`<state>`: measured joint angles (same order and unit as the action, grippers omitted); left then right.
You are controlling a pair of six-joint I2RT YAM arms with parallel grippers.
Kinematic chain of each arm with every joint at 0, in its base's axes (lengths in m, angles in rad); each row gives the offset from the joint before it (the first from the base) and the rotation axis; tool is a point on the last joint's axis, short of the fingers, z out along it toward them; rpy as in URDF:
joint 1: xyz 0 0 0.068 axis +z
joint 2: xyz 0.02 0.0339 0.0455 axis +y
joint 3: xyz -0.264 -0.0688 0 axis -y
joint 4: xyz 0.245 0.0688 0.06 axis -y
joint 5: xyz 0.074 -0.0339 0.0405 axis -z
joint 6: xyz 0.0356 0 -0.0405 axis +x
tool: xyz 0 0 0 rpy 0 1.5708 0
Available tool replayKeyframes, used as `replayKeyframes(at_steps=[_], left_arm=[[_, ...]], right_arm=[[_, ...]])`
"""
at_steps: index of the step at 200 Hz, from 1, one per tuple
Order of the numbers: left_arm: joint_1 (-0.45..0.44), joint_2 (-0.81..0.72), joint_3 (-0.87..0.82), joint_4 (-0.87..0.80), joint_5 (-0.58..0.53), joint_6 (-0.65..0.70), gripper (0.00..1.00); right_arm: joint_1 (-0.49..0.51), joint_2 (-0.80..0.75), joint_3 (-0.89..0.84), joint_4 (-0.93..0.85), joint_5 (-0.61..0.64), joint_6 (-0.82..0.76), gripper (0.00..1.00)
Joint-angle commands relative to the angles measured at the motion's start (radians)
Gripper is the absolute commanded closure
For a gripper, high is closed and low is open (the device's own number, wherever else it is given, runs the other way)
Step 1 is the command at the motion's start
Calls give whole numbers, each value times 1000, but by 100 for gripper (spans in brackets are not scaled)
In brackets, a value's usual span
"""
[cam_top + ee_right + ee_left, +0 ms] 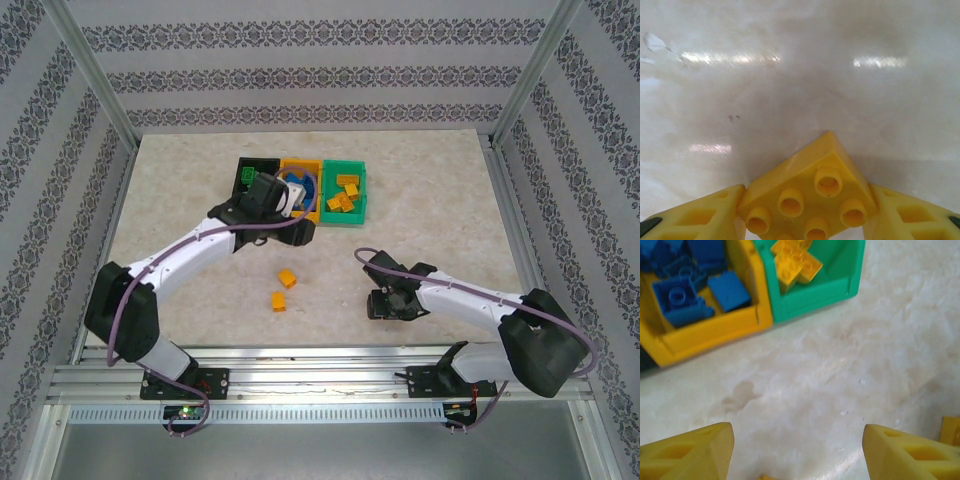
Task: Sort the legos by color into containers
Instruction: Pick up the lego from the bottom-center of the table, then place the lego in the container.
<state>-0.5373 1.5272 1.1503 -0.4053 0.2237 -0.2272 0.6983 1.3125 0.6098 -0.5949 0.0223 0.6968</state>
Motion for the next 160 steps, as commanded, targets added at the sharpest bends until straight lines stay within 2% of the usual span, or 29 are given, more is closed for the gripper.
replayKeyframes(at_steps=[1, 38, 75, 116, 160], left_arm=[[-9, -81, -104, 64, 7, -60, 32], [-9, -213, -301, 46, 34, -104, 32], [-26, -287, -435, 47, 86, -118, 31], [-51, -290, -454, 30, 53, -130, 27], [-53, -186, -381, -8, 86, -124, 27]], right_arm=[[-7, 13, 63, 120, 19, -69, 50], [-117, 45, 188, 166, -41, -159, 50], [-204, 203, 412, 204, -72, -255, 48], [-258, 439, 703, 236, -99, -309, 47], [-297, 656, 976, 174, -85, -360, 38]])
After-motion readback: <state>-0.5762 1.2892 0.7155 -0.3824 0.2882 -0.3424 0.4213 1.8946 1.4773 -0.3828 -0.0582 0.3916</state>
